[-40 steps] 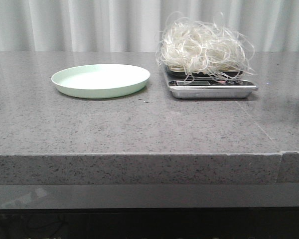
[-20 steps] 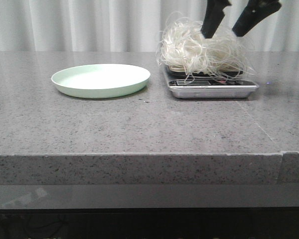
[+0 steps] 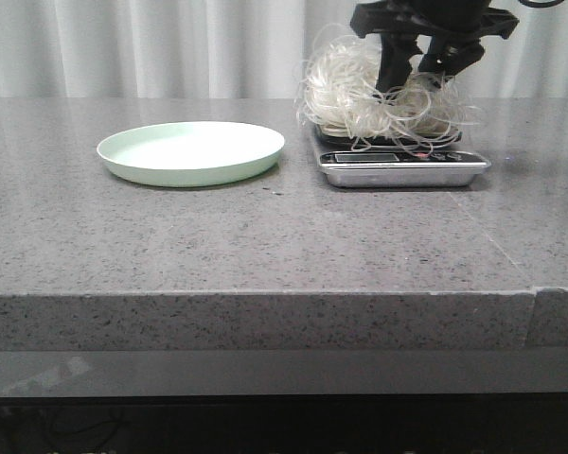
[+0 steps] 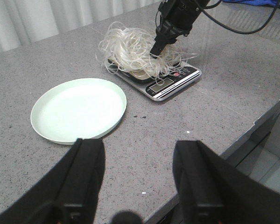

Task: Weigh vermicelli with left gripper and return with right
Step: 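Lower the right gripper into the vermicelli on the scale and close it, then lift the vermicelli with the right gripper and carry it over the plate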

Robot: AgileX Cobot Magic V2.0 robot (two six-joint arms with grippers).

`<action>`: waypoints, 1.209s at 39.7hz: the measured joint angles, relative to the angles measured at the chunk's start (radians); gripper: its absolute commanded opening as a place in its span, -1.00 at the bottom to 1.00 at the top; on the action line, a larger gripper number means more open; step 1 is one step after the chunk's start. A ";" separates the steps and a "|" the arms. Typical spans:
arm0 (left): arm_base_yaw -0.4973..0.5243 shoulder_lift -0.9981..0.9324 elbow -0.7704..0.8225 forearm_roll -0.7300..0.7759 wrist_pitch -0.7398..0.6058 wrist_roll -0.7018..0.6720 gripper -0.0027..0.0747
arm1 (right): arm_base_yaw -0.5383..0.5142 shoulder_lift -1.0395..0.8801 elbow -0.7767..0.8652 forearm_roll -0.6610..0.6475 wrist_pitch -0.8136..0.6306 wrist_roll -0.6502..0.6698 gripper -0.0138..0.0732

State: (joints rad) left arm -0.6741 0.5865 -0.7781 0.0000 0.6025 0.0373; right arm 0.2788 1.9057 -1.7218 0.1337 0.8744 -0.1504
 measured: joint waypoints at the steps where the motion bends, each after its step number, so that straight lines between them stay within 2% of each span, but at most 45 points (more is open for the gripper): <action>1: 0.000 0.000 0.000 0.000 0.000 0.000 0.18 | 0.000 0.000 0.000 0.000 0.001 0.000 -0.24; 5: 0.000 0.000 0.000 0.000 0.000 0.000 0.18 | 0.000 0.000 0.000 0.001 0.005 0.000 -0.30; 16: 0.000 0.000 0.000 0.000 0.000 0.000 0.18 | 0.000 0.006 -0.044 0.001 0.069 -0.001 -0.30; 26: 0.000 0.000 0.000 0.000 0.000 0.000 0.18 | 0.000 0.016 -0.217 0.051 0.206 -0.001 -0.30; 34: 0.000 0.000 0.000 0.000 0.000 0.000 0.18 | 0.002 0.016 -0.360 0.135 0.234 -0.002 -0.30; 42: 0.000 0.000 0.000 0.000 0.000 0.000 0.18 | 0.062 0.016 -0.447 0.149 0.203 -0.007 -0.30; 48: 0.000 0.000 0.000 0.000 0.000 0.000 0.18 | 0.153 0.019 -0.454 0.155 0.136 -0.018 -0.30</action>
State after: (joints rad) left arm -0.6741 0.5865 -0.7781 0.0000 0.6025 0.0373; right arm 0.4318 1.9244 -2.1755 0.2891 1.0103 -0.1686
